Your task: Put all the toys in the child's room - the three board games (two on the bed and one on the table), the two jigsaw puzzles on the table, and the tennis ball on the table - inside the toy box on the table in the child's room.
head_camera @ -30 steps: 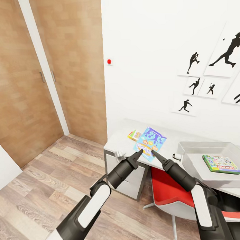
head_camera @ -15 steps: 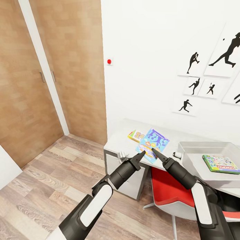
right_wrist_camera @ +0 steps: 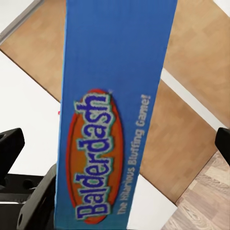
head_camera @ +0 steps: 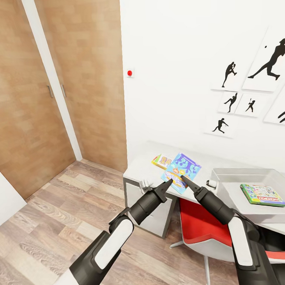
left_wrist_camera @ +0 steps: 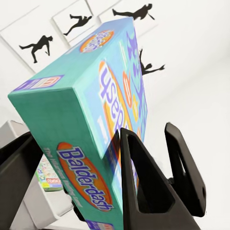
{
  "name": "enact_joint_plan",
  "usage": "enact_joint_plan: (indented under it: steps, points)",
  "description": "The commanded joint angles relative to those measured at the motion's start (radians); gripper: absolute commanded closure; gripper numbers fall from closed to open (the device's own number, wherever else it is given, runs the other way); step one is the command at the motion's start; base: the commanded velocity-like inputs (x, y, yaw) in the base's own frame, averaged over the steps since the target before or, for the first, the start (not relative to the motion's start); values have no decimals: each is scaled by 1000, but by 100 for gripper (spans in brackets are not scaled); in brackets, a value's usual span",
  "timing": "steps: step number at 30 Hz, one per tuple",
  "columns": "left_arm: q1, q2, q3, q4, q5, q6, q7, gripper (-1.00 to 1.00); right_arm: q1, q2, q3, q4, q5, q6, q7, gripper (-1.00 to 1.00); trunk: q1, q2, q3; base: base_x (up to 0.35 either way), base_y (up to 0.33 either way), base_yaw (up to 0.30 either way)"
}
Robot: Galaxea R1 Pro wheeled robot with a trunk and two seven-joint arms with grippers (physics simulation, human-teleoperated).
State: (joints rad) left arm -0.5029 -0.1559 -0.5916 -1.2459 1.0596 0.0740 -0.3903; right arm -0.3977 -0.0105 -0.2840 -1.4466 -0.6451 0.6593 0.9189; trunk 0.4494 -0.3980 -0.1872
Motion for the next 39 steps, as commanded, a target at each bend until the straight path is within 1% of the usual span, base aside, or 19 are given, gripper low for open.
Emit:
enact_joint_plan:
  steps: [1, 12, 39]
  points:
    - [0, 1, 0, -2, 10, 8, -6, 100, -1, -1, -1, 0, -5, 6, 1, -100, 1, -2, -2, 0, 0, 0]
    - [2, 6, 0, -20, 10, 7, -15, 100, -1, -4, -3, 0, -8, 6, 1, -100, 1, -2, -2, 0, 0, 0]
    - [3, 6, -1, -20, 10, 7, -15, 100, -1, -6, -7, 1, -13, 6, 3, -100, 1, -2, -2, 0, 0, 0]
